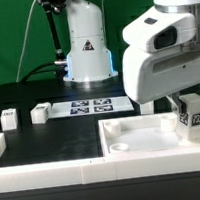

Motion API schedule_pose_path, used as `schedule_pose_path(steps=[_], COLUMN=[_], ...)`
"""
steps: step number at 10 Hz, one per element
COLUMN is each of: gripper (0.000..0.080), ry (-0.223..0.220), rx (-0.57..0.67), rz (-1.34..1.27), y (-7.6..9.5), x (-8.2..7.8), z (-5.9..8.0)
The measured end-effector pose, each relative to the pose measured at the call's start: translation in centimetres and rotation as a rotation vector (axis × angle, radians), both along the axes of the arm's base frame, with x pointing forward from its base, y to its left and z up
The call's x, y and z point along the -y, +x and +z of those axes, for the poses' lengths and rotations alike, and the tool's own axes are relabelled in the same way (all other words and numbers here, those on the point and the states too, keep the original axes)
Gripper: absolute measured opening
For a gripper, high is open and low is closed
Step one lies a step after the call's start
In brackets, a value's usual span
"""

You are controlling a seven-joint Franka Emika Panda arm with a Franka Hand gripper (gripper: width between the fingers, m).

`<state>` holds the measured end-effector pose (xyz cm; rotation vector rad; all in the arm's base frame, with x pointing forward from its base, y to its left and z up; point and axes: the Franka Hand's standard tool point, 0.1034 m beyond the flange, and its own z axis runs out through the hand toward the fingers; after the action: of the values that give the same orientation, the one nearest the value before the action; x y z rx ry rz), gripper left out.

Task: Assemble one leg

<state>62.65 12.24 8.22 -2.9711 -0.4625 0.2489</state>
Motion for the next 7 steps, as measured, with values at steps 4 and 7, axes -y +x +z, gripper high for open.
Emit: schedule_pose_path(steps=[4,7], gripper=[0.0302,0.0295], ry=[-0.034,-0.084], rx=[-0.002,-0.018], rz=[-0.179,-0.508], y=[-0.09,0.03], x=[0.59,0.52], z=[-0.25,-0.32])
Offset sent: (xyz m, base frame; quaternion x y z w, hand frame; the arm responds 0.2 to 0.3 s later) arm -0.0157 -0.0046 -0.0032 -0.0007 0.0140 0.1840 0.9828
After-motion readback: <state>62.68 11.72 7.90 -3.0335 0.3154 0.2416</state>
